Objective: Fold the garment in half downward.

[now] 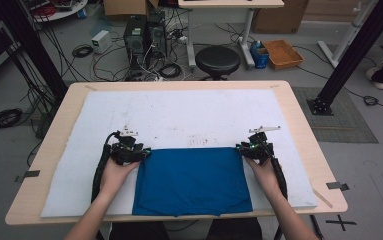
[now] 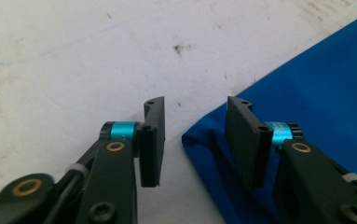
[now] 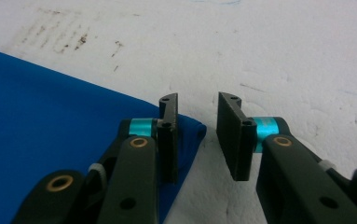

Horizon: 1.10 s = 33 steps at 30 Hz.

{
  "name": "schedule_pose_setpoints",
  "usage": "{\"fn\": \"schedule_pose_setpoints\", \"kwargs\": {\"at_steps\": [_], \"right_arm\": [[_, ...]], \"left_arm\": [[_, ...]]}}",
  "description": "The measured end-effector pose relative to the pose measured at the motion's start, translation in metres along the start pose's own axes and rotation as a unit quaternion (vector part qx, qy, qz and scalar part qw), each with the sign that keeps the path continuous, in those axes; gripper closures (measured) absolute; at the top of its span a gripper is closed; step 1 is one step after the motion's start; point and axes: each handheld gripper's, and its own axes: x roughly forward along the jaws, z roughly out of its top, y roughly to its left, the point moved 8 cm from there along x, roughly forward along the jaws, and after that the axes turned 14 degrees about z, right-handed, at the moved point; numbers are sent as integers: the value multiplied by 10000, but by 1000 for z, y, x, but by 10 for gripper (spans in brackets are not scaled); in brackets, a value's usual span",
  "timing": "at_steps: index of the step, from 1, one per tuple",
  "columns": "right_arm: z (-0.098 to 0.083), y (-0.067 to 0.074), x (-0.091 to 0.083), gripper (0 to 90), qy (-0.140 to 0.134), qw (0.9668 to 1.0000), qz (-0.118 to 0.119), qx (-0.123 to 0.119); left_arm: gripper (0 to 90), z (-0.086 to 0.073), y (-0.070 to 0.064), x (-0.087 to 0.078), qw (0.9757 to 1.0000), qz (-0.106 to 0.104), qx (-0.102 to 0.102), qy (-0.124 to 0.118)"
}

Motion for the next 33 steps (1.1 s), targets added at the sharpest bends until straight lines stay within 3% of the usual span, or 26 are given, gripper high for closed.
{"fn": "schedule_pose_setpoints", "kwargs": {"at_steps": [5, 8, 11, 16, 18, 26, 30, 31, 33], "right_arm": [[-3, 4, -1, 858, 8, 9996, -16, -272], [-3, 7, -1, 874, 21, 9989, -93, -459], [1, 5, -2, 875, -68, 9989, -47, -463], [12, 0, 0, 874, -142, 9983, -13, -557], [15, -2, 3, 874, -149, 9982, -22, -575], [19, -6, 7, 873, -129, 9986, -32, -519], [20, -6, 6, 859, -152, 9984, -29, -542], [20, -6, 6, 817, -160, 9983, -24, -562], [20, -6, 4, 738, -188, 9982, -35, -572]], "left_arm": [[765, -3, -4, -3, 9999, -77, -70, -128], [836, -3, -5, -4, 9999, -62, -22, -158], [845, -1, -2, -2, 9997, -87, -122, -188], [845, 4, 5, 2, 9998, 7, -20, -194], [845, 6, 7, 4, 9997, 0, -90, -215], [845, 15, 9, 7, 9997, 20, 54, -217], [837, 17, 10, 7, 9997, 20, 27, -239], [801, 17, 10, 6, 9997, 54, 21, -237], [623, 17, 11, 4, 9997, 33, -28, -233]]}}
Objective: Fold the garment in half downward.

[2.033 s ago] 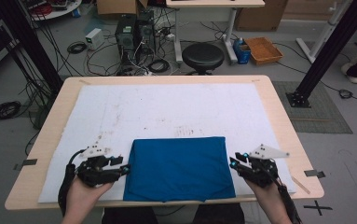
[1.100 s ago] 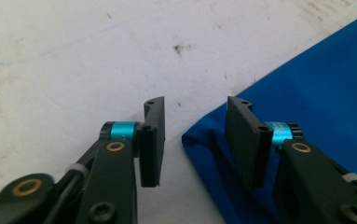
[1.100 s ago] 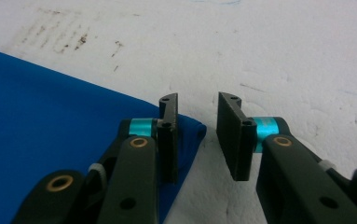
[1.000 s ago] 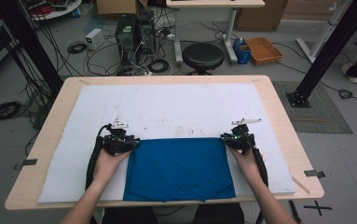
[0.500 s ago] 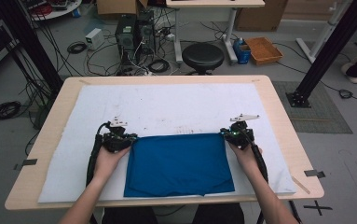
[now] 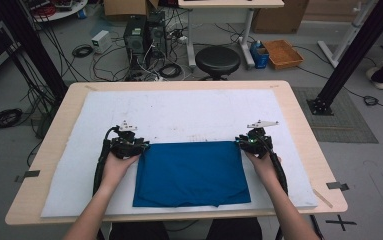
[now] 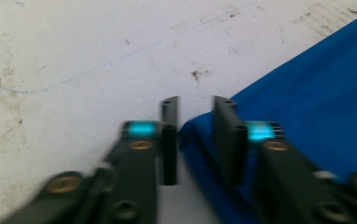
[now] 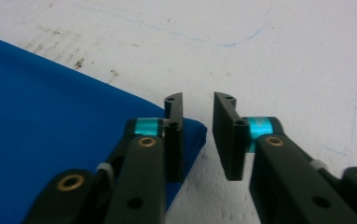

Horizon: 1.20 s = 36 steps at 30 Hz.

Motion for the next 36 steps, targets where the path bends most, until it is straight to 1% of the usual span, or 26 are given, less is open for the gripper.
{"fn": "schedule_pose_setpoints", "kwargs": {"at_steps": [1, 2, 4, 5, 6, 7, 8, 10, 11, 12, 13, 14, 16, 18, 20, 22, 24, 26, 27, 28, 29, 30, 31, 33, 35, 36], "right_arm": [[0, 0, -2, 730, -19, 10000, 15, 9], [0, 0, -4, 695, -60, 10000, 24, 11], [2, 0, -11, 608, -164, 9999, 50, -3], [2, 0, -14, 605, -223, 9997, 47, 14], [2, 1, -20, 605, -296, 9995, 82, 6], [3, 1, -23, 595, -340, 9994, 81, 17], [3, 1, -27, 565, -394, 9992, 78, -2], [3, 1, -35, 561, -478, 9988, 106, -35], [2, 1, -39, 561, -521, 9986, 98, -57], [2, 1, -41, 559, -569, 9983, 110, -36], [1, 1, -44, 558, -617, 9980, 140, -17], [-1, 1, -46, 558, -644, 9978, 163, 34], [-3, 0, -51, 557, -689, 9974, 196, 55], [-4, -1, -55, 557, -750, 9969, 224, 58], [-4, -2, -59, 546, -823, 9962, 254, 84], [-4, -2, -63, 537, -870, 9957, 312, 105], [-3, -1, -66, 537, -934, 9949, 350, 142], [-2, -1, -69, 537, -984, 9943, 369, 162], [-1, -2, -70, 536, -1004, 9941, 367, 163], [-1, -2, -70, 535, -1016, 9940, 369, 163], [-1, -2, -71, 534, -1016, 9940, 380, 169], [-1, -1, -71, 529, -1013, 9939, 391, 168], [-1, -1, -70, 527, -1004, 9941, 381, 162], [1, -1, -70, 523, -997, 9941, 397, 154], [3, -2, -71, 509, -1000, 9941, 383, 146], [3, -2, -71, 509, -1000, 9941, 383, 146]], "left_arm": [[565, 1, 1, -2, 9999, -10, -60, -98], [510, 2, 3, -6, 9998, 9, -117, -183], [395, 3, 6, -14, 9993, -31, -201, -300], [356, 3, 7, -19, 9990, -102, -211, -380], [341, 2, 7, -22, 9989, -160, -209, -394], [341, 1, 7, -27, 9985, -307, -213, -407], [345, 0, 7, -31, 9979, -400, -216, -455], [351, -2, 9, -40, 9969, -439, -137, -641], [355, -3, 10, -43, 9965, -473, -127, -675], [357, -4, 11, -46, 9961, -469, -114, -742], [357, -4, 14, -50, 9957, -414, -58, -821], [357, -4, 16, -55, 9946, -422, 13, -947], [357, -5, 19, -63, 9923, -455, -91, -1148], [357, -6, 21, -69, 9882, -604, -149, -1399], [357, -9, 21, -73, 9844, -702, -152, -1604], [357, -13, 21, -74, 9817, -717, 78, -1763], [357, -15, 18, -75, 9794, -787, 264, -1842], [357, -13, 14, -76, 9783, -873, 265, -1863], [356, -11, 12, -77, 9783, -870, 237, -1863], [356, -10, 11, -76, 9800, -835, 269, -1786], [356, -9, 9, -76, 9807, -831, 347, -1735], [344, -7, 7, -76, 9810, -846, 374, -1707], [339, -6, 7, -76, 9818, -815, 403, -1665], [339, -4, 7, -79, 9822, -807, 384, -1651], [339, -1, 9, -83, 9826, -795, 291, -1653], [334, -1, 9, -83, 9826, -795, 291, -1653]]}}
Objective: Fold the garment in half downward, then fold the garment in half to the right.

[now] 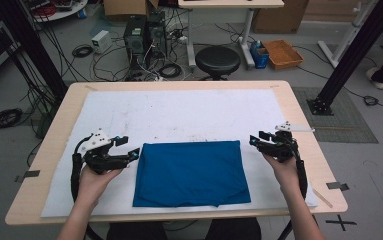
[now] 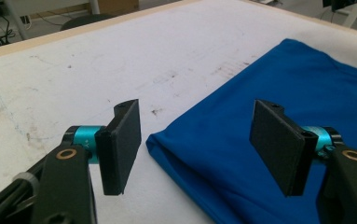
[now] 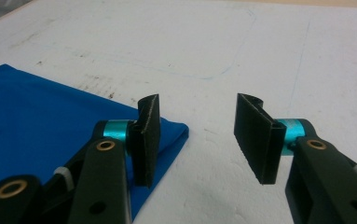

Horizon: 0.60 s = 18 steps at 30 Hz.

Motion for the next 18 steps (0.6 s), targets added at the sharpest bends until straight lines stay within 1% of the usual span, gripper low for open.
{"fn": "schedule_pose_setpoints", "kwargs": {"at_steps": [1, 4, 6, 8, 11, 12, 13, 15, 16, 18], "right_arm": [[1, 0, 0, 507, -10, 10000, 5, -12], [4, 1, -1, 507, -1, 10000, 4, -59], [5, 2, -1, 508, -5, 9999, -4, -115], [6, 2, -2, 506, -27, 9999, -20, -106], [7, 2, -3, 506, -38, 9999, -15, -138], [7, 3, -4, 506, -39, 9999, -21, -102], [8, 3, -4, 506, -64, 9999, -6, -138], [9, 4, -5, 506, -78, 9999, -7, -132], [10, 4, -5, 506, -77, 9999, -3, -119], [10, 4, -4, 505, -82, 9999, -10, -121]], "left_arm": [[334, 3, 3, -3, 9999, 115, -36, -39], [300, 5, 6, -5, 9996, 211, -165, -77], [292, 4, 7, -6, 9997, 212, -139, -38], [284, 3, 5, -5, 9997, 235, -96, 30], [284, 5, 2, -5, 9997, 220, -42, 38], [284, 6, 1, -5, 9997, 230, -54, 52], [284, 7, 0, -6, 9997, 197, -82, 69], [285, 8, -2, -6, 9998, 131, -123, 79], [284, 8, -3, -7, 9998, 132, -129, 83], [285, 9, -4, -7, 9998, 144, -79, 88]]}}
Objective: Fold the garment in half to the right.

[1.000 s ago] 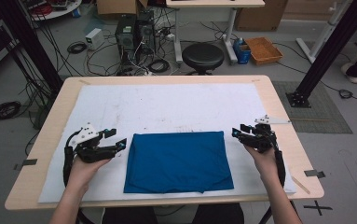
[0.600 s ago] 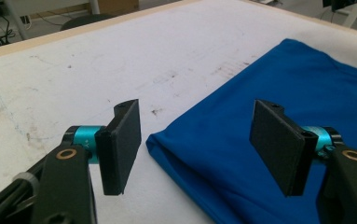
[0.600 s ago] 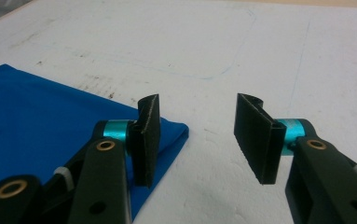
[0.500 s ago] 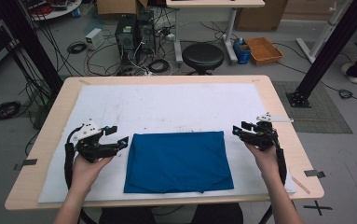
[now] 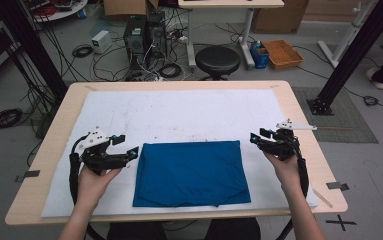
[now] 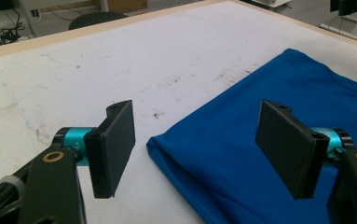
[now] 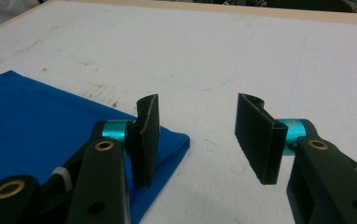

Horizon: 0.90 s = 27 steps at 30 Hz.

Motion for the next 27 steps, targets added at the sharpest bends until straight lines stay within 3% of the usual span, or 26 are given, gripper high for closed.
{"fn": "schedule_pose_setpoints", "kwargs": {"at_steps": [4, 8, 13, 16, 18, 21, 23, 25, 27], "right_arm": [[0, -1, 1, 502, 24, 10000, 14, -24], [-1, -3, -1, 496, 12, 10000, -18, 13], [-3, -1, -5, 496, 18, 10000, -46, -28], [-2, -2, -7, 497, -11, 9999, -83, -62], [-2, -3, -6, 496, -4, 10000, -78, -60], [-2, -3, -5, 496, 19, 10000, -77, -59], [-2, -2, -4, 496, 24, 10000, -61, -75], [-3, -1, -3, 496, 39, 10000, -44, -77], [-3, 0, -2, 493, 41, 9999, -34, -112]], "left_arm": [[284, 0, -2, -2, 9999, 38, 7, 96], [285, -2, -6, -16, 9999, 157, -3, 59], [297, -22, -16, -38, 9990, 264, -247, 264], [376, -35, -24, -48, 9984, 473, -117, 295], [376, -46, -32, -52, 9977, 538, -232, 335], [380, -60, -45, -53, 9962, 405, -497, 596], [409, -68, -53, -52, 9938, 258, -687, 829], [452, -75, -58, -52, 9921, 244, -821, 919], [474, -81, -62, -50, 9883, 234, -1057, 1072]]}}
